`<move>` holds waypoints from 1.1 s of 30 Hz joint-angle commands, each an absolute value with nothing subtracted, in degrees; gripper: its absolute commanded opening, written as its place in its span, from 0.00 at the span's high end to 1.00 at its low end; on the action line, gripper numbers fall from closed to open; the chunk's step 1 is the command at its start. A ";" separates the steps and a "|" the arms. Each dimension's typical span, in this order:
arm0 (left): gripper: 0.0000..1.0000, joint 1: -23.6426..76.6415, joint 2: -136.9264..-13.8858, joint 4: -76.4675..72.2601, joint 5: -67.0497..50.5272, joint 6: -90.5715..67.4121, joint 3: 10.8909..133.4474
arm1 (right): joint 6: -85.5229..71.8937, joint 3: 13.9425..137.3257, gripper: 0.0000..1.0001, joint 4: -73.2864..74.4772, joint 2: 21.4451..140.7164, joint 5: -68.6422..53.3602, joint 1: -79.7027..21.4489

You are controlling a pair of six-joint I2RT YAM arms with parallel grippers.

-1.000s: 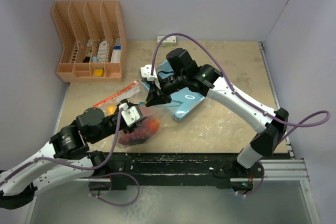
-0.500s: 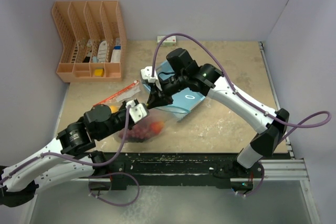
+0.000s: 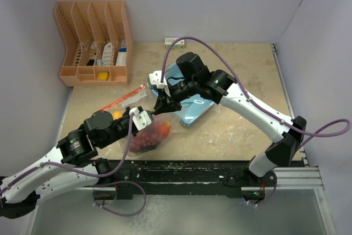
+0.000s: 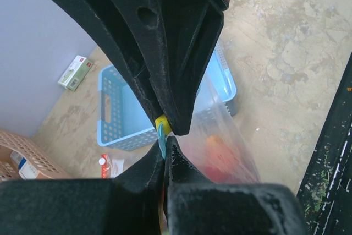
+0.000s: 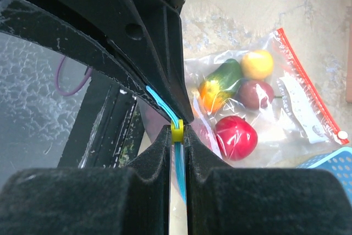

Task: Place the food in the zip-top bag and seal the zipper
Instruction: Zip the zipper food storage bag at the center of the board.

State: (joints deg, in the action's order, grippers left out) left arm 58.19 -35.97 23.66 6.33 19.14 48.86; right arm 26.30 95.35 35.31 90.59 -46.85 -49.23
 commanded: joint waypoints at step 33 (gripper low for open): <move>0.57 58.13 -38.80 24.84 4.97 19.30 56.51 | 27.59 100.23 0.91 36.09 91.10 -48.89 -46.16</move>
State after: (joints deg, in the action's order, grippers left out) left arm 58.15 -36.16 26.20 6.15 19.05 52.82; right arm 25.98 95.92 34.98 90.96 -46.61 -46.74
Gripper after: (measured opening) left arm 0.367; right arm 0.110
